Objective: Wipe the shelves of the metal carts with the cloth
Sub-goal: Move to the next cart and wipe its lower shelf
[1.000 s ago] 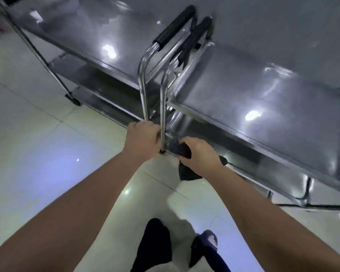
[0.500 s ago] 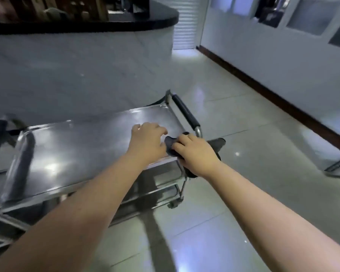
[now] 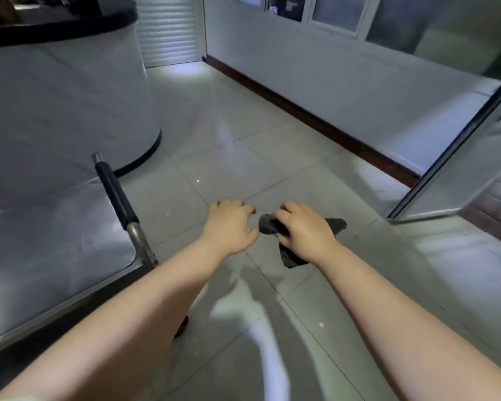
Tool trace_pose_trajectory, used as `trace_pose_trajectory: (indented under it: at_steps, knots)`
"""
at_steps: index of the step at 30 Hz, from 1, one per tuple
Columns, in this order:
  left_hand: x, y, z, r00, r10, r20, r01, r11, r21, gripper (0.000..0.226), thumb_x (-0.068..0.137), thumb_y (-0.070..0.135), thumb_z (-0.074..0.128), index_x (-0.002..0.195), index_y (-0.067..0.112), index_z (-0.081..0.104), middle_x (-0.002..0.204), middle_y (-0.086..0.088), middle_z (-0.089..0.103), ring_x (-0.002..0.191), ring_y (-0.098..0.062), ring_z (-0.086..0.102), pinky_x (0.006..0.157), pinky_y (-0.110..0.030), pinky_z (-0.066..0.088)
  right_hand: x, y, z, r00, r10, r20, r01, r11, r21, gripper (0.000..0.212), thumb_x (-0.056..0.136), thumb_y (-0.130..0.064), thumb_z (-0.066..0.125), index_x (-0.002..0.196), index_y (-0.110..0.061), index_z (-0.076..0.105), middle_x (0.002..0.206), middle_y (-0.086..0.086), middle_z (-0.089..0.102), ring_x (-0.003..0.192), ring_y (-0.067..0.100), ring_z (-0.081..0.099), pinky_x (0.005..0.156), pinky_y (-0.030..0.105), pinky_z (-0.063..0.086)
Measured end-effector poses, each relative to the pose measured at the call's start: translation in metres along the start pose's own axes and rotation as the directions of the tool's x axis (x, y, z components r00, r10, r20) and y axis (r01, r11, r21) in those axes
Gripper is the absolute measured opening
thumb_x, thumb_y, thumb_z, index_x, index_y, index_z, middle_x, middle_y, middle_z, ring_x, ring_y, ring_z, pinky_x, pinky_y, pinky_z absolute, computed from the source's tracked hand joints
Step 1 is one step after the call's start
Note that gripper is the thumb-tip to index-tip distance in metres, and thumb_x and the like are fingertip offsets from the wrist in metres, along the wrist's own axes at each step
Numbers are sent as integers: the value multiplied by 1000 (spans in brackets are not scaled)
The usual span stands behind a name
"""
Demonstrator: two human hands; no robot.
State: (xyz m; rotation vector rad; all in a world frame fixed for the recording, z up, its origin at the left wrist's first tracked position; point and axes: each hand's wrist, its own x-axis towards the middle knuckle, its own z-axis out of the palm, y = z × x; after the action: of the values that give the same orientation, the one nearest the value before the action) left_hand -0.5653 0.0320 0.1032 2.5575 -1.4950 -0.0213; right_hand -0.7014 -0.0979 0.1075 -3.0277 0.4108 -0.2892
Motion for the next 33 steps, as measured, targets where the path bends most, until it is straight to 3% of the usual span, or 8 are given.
trace_pose_trajectory:
  at_steps: [7, 13, 19, 22, 26, 33]
  knots:
    - [134, -54, 21, 991, -104, 86, 100, 994, 51, 48, 86, 50, 49, 130, 32, 50, 128, 2, 52, 119, -23, 46, 98, -41, 31, 127, 68, 38, 999, 28, 18, -29, 998, 56, 34, 83, -28, 67, 114, -15, 61, 111, 3, 54, 102, 25, 50, 75, 37, 45]
    - [257, -134, 13, 975, -220, 12, 220, 973, -63, 45, 86, 51, 52, 128, 33, 53, 124, 5, 57, 110, -19, 55, 93, -36, 38, 270, 107, 44, 998, 55, 35, -60, 990, 131, 27, 87, -28, 63, 112, -19, 61, 113, -2, 54, 104, 20, 49, 80, 38, 46]
    - [357, -216, -3, 930, -368, 3, 365, 922, -129, 43, 86, 48, 53, 126, 33, 54, 124, 5, 57, 108, -19, 56, 93, -36, 43, 429, 128, 62, 998, -56, 16, 50, 968, 247, 25, 84, -24, 67, 107, -18, 63, 107, -2, 56, 98, 20, 52, 80, 36, 47]
    - [408, -292, -12, 836, -548, -12, 539, 826, -162, 43, 86, 46, 54, 127, 32, 55, 128, 4, 56, 113, -19, 55, 94, -36, 42, 527, 127, 87, 984, -174, 24, 160, 943, 293, 24, 84, -26, 65, 108, -20, 62, 109, -4, 55, 101, 18, 50, 84, 38, 47]
    - [443, -392, -25, 648, -746, -157, 735, 666, -130, 44, 83, 38, 56, 125, 29, 59, 129, 3, 58, 118, -23, 53, 97, -38, 39, 661, 109, 120, 913, -407, 32, 376, 869, 320, 26, 86, -27, 64, 111, -19, 62, 113, -3, 55, 105, 18, 49, 87, 38, 46]
    - [450, -498, -30, 345, -920, -184, 911, 376, -169, 43, 84, 46, 56, 123, 30, 59, 125, 1, 58, 115, -22, 53, 94, -37, 39, 849, 16, 159, 716, -696, 46, 622, 667, 410, 26, 86, -30, 65, 111, -22, 63, 111, -5, 55, 104, 16, 49, 86, 34, 44]
